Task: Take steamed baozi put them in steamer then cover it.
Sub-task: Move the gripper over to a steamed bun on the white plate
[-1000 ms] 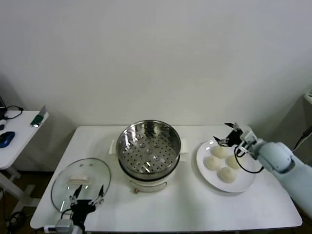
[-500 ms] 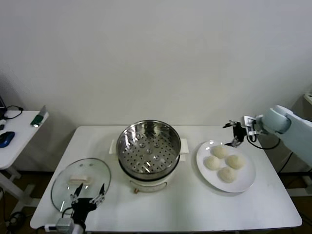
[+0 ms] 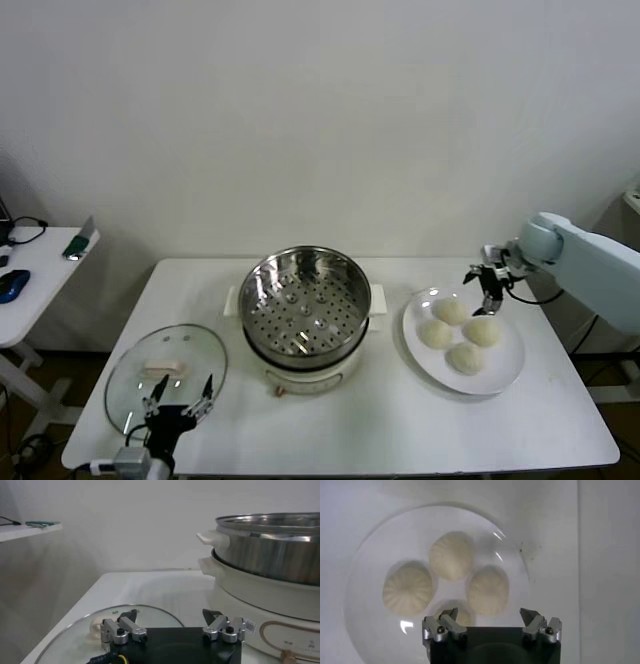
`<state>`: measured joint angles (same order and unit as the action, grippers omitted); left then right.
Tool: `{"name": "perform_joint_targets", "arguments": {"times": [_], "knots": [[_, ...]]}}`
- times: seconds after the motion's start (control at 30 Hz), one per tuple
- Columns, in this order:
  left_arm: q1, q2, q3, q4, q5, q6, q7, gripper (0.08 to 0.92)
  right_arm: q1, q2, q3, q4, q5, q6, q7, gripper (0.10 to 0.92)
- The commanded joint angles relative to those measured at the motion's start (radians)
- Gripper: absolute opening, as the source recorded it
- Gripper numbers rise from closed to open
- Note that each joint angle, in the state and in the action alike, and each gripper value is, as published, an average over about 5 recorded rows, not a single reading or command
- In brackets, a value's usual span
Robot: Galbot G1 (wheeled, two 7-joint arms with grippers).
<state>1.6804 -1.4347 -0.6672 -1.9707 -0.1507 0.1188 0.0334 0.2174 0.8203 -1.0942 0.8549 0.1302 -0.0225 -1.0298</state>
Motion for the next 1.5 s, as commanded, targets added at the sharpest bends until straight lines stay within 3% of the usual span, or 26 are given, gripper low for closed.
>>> {"name": "perform_joint_targets", "arguments": {"times": [0.03, 0.3, 1.03, 1.5], "knots": [[-0.004, -0.001, -0.003, 0.008, 0.0, -0.001, 0.0, 0.823, -0.043, 0.137, 0.012, -0.174, -0.022, 0.022, -0.023, 0.823], [-0.004, -0.001, -0.008, 0.014, 0.001, -0.008, -0.003, 0.823, -0.085, 0.197, 0.068, -0.274, -0.078, 0.025, -0.019, 0.823], [-0.01, -0.001, -0.006, 0.032, 0.003, -0.017, -0.01, 0.823, -0.093, 0.221, 0.087, -0.311, -0.1, 0.026, -0.018, 0.821], [-0.008, -0.006, 0.004, 0.032, 0.012, -0.017, -0.011, 0.823, -0.015, 0.197, 0.015, -0.239, -0.058, 0.026, -0.022, 0.702]]}}
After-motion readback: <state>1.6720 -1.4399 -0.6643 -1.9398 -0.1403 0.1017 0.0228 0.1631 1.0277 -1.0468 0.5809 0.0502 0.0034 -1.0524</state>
